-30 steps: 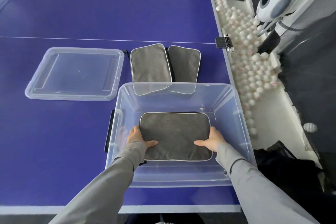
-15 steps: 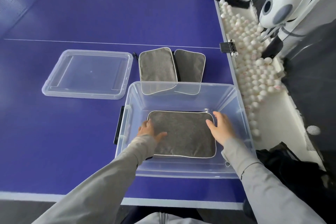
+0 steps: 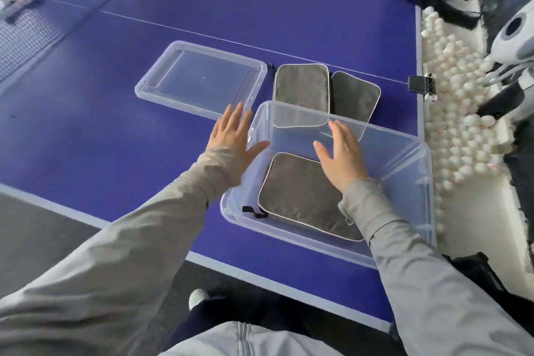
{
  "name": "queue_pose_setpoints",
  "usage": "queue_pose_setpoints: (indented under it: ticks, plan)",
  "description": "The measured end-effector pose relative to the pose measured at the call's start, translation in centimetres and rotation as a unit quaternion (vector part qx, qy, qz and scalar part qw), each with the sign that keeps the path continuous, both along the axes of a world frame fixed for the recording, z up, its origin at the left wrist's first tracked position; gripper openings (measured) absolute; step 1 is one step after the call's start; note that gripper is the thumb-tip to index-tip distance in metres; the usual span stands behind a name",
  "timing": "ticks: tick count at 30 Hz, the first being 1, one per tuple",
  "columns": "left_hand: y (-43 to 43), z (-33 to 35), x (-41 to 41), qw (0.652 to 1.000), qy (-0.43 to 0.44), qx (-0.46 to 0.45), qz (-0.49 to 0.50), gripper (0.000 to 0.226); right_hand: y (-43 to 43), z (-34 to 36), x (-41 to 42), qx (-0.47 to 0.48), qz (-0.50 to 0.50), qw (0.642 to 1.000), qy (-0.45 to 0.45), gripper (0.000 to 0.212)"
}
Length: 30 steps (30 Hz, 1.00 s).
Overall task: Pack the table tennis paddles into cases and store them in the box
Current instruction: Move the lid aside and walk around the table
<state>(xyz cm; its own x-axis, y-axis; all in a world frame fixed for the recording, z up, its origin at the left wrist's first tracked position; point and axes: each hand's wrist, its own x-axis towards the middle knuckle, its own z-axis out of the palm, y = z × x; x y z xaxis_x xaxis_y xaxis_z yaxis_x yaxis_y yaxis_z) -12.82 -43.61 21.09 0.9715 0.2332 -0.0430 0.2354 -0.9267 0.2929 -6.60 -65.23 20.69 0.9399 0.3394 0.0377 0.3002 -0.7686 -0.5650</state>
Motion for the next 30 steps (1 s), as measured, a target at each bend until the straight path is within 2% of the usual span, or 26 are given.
queue_pose_setpoints:
  ticks: [4,9,15,17,21,24,26,30]
  plan:
    - [5.3,-0.2,-3.4,0.996,0.0,-0.021,0.086,0.08,4.9,0.1,-2.2,-0.032,0.063,0.998,0.0,0.058]
    - [9.7,-2.8,-11.0,0.988,0.004,-0.05,0.147,0.077,12.5,-0.2,-6.4,-0.072,0.132,0.989,-0.011,0.059]
    - [17.3,-8.3,-26.5,0.953,0.1,-0.072,0.277,0.076,24.8,-2.8,-16.2,-0.132,0.284,0.949,-0.024,0.059]
    - [19.0,-10.0,-31.5,0.94,0.14,-0.065,0.303,0.077,28.1,-4.4,-19.7,-0.174,0.337,0.925,-0.005,0.059]
    - [20.6,-13.0,-40.4,0.901,0.204,-0.108,0.367,0.077,32.2,-8.3,-27.2,-0.265,0.433,0.861,0.035,0.057]
    - [20.8,-14.5,-46.0,0.871,0.24,-0.115,0.413,0.077,33.7,-10.7,-31.5,-0.344,0.495,0.797,0.044,0.06]
    - [20.6,-15.2,-49.2,0.846,0.247,-0.137,0.452,0.077,34.8,-11.8,-33.4,-0.376,0.531,0.758,0.031,0.06]
    - [19.9,-16.1,-54.4,0.796,0.25,-0.173,0.523,0.077,37.8,-12.9,-35.6,-0.401,0.578,0.71,0.026,0.059]
